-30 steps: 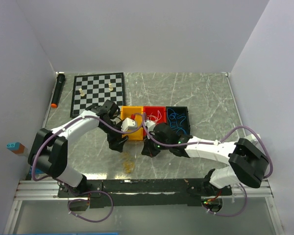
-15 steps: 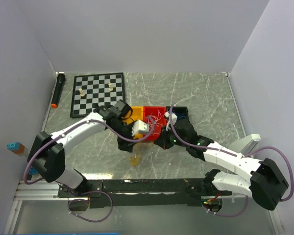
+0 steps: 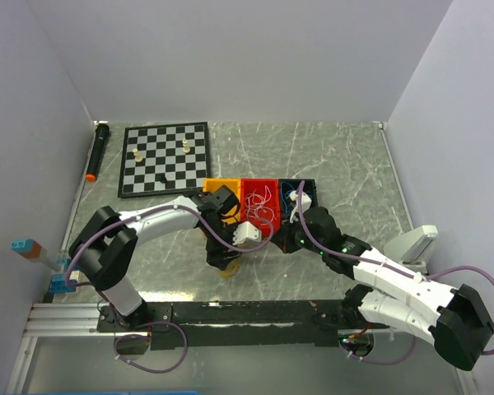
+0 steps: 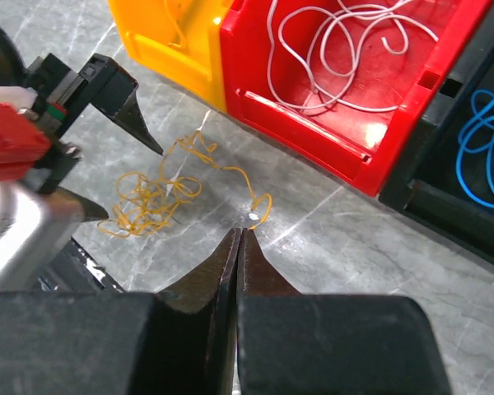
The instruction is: Untangle the cables
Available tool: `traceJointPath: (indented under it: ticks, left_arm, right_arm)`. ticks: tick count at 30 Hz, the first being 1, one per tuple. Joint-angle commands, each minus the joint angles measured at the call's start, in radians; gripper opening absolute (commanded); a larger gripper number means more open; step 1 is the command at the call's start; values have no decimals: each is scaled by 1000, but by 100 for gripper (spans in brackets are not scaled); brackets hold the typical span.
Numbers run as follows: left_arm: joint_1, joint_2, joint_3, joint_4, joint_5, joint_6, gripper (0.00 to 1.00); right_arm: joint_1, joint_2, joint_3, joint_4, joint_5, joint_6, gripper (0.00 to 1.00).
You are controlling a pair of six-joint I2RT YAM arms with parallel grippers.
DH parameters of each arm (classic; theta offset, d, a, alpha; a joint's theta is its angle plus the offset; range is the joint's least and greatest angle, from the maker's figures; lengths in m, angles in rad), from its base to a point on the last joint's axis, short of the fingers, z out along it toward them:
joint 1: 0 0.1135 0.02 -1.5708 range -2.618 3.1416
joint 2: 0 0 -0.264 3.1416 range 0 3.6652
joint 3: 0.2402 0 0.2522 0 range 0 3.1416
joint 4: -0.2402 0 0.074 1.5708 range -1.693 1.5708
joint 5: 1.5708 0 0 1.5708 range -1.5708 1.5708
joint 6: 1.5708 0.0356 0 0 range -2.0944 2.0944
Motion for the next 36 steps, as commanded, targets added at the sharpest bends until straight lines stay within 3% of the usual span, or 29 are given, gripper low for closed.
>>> traceJointPath:
  ticks: [1,6,11,15,29,36]
  left_arm:
    - [-6,21,29,20,4,-2,69]
    - [-37,53,43,-40,13,21,51]
    - [-46,76,64,-47,-4,7,18]
    - [-37,33,89,-90,-45,2,1]
    - [250,-275,159,-363,-101,88,1]
    - [356,-398,55,-287,-240,61,1]
  right_arm:
    - [-2,-23,17,-10,31,-1,0]
    - [-2,-28,20,-11,40,4,0]
    - [-2,-54,35,-34,64,5,0]
    - [-5,-106,74,-92,104,-10,0]
    - [-24,-278,202,-284,273,-35,0]
    - [-36,-361,356,-399,636,-41,0]
